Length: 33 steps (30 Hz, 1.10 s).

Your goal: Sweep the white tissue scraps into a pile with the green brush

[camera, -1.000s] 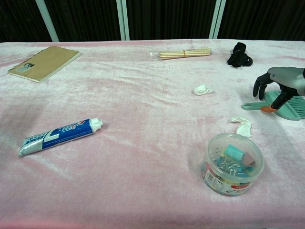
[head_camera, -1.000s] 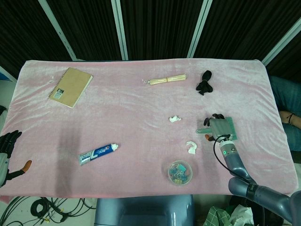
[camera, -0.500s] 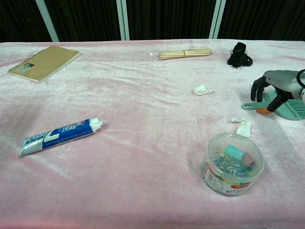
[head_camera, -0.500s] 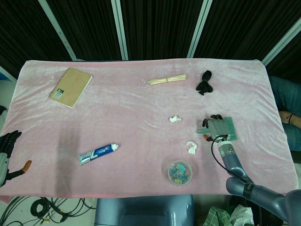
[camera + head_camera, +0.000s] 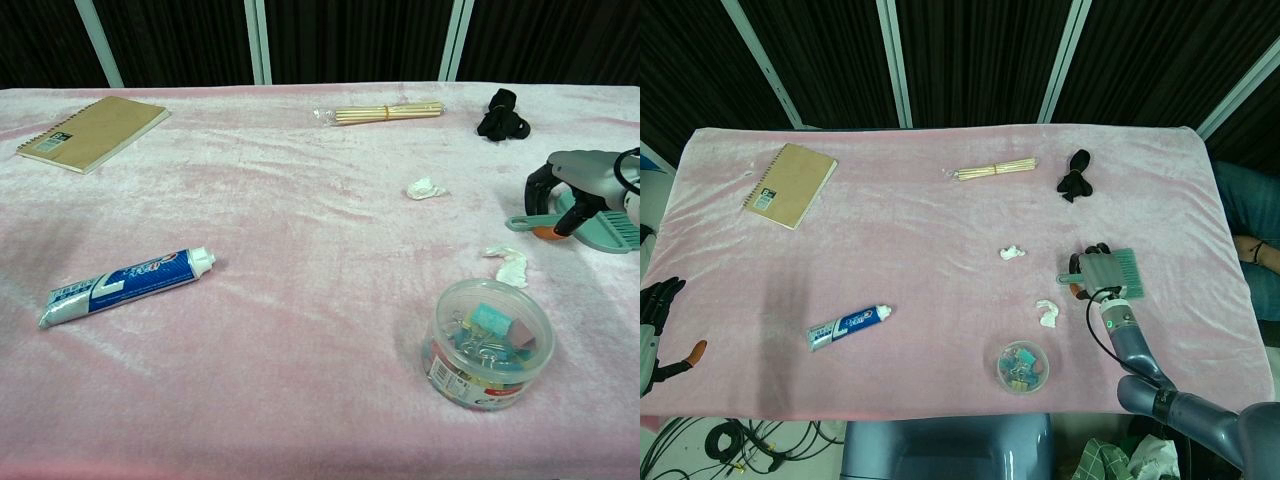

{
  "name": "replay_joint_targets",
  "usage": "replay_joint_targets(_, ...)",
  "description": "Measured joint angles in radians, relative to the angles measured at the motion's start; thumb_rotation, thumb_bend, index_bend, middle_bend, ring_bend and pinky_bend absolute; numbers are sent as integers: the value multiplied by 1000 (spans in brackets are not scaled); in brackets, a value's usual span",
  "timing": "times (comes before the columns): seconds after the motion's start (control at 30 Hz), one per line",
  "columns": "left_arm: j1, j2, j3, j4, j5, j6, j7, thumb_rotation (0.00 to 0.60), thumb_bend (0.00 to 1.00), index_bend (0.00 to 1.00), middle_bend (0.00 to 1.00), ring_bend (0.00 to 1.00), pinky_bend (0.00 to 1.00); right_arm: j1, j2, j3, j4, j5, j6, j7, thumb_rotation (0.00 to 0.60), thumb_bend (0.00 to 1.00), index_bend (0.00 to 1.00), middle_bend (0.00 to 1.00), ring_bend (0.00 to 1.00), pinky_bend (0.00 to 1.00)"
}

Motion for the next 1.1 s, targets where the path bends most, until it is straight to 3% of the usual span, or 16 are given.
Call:
replay_joint_targets(0.53, 0, 2, 0, -2, -1, -2, -1, 600, 280, 84, 60, 0, 68, 3, 28, 2, -32, -7, -16, -3, 600, 329, 579, 542, 269, 129)
replay_joint_targets(0.83, -1, 6, 4, -3, 3, -6, -7, 600, 280, 84, 60, 0, 80, -22, 135, 18, -242, 9, 56, -28, 600, 321, 582, 583, 306, 131)
replay_joint_targets(1.1, 1, 10, 5, -4, 5, -5, -22, 600, 280, 84, 60, 0, 80, -37, 186, 25, -455, 217, 152, -164, 600, 316, 588, 592, 317, 131)
